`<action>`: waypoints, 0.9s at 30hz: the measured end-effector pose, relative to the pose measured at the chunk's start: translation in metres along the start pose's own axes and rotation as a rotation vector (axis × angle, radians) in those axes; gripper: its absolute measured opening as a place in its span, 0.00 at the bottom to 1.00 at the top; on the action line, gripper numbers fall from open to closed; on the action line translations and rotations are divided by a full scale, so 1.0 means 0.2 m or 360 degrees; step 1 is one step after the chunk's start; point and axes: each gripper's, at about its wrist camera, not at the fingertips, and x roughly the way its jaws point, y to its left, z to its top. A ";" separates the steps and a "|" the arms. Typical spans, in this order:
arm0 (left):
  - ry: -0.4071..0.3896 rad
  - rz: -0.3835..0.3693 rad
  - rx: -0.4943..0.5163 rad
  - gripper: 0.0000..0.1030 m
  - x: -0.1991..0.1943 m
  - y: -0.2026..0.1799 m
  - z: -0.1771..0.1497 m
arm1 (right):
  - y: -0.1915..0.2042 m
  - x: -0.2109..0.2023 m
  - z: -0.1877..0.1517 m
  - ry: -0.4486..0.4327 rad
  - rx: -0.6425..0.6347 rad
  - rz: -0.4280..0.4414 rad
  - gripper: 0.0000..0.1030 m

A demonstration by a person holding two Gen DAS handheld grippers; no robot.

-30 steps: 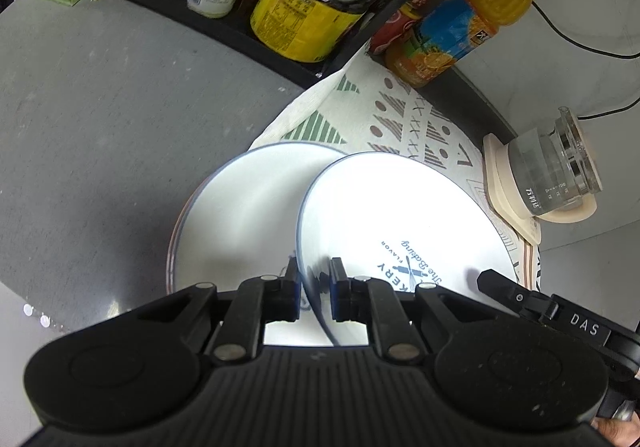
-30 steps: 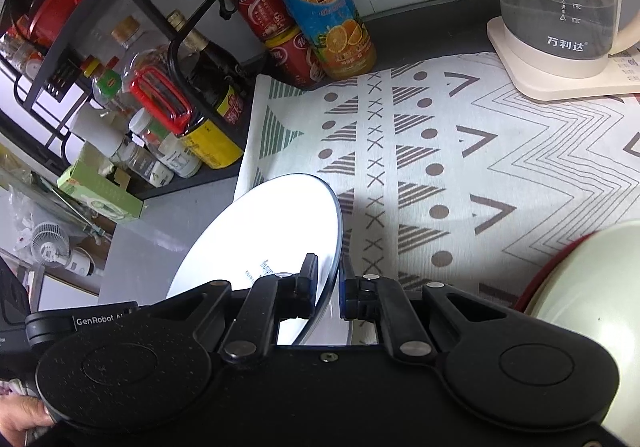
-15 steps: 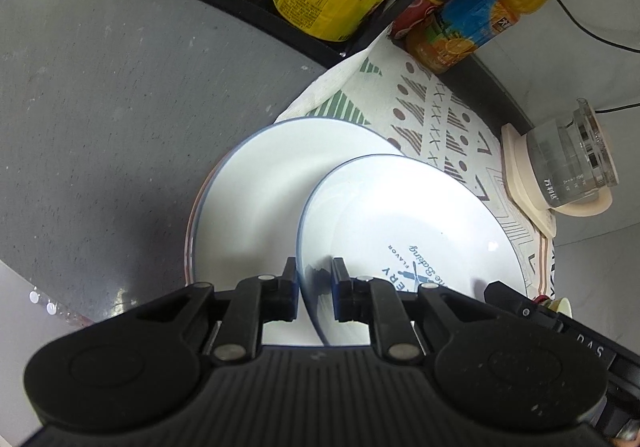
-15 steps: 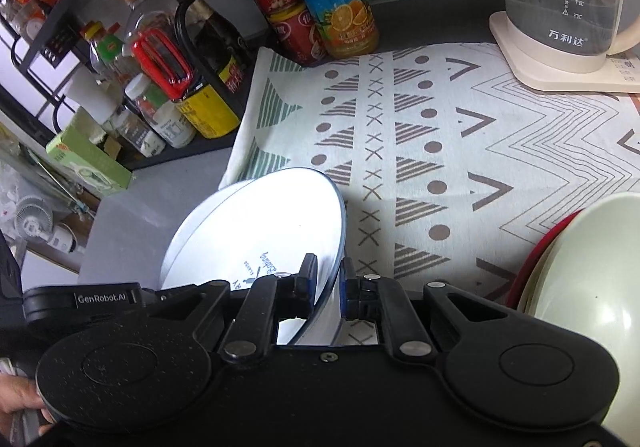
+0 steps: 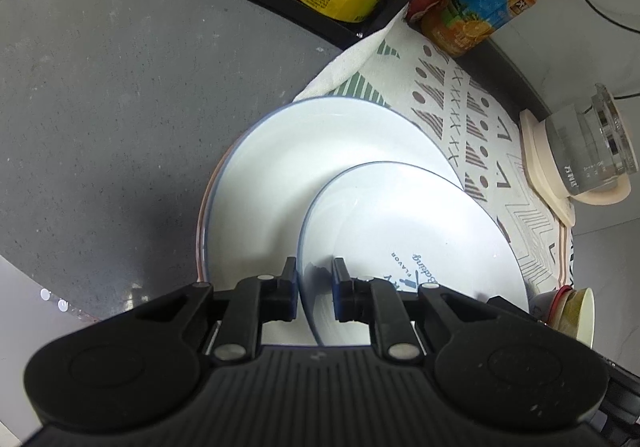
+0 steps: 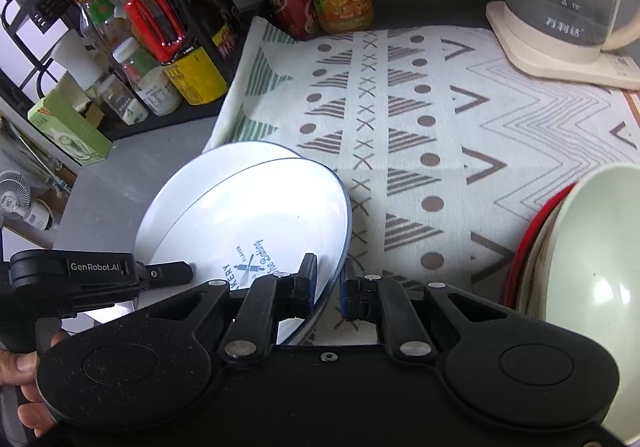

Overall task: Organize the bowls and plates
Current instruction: 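Lift the 'BAKERY' plate and carry it over the 'Sweet' plate, then lower the 'BAKERY' plate onto the plate stack and open both tools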

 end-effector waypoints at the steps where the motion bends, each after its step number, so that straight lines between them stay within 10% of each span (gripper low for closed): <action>1: 0.0003 0.0002 -0.0008 0.14 0.00 0.00 0.00 | 0.00 0.00 0.00 0.0005 0.0003 -0.0005 0.11; 21: -0.0130 0.0072 -0.0068 0.16 -0.18 0.08 0.11 | 0.04 0.08 -0.04 0.0024 -0.0008 -0.0052 0.10; 27: -0.0174 0.0140 -0.0108 0.46 -0.20 0.14 0.14 | 0.06 0.11 -0.04 0.0027 -0.0011 -0.0084 0.13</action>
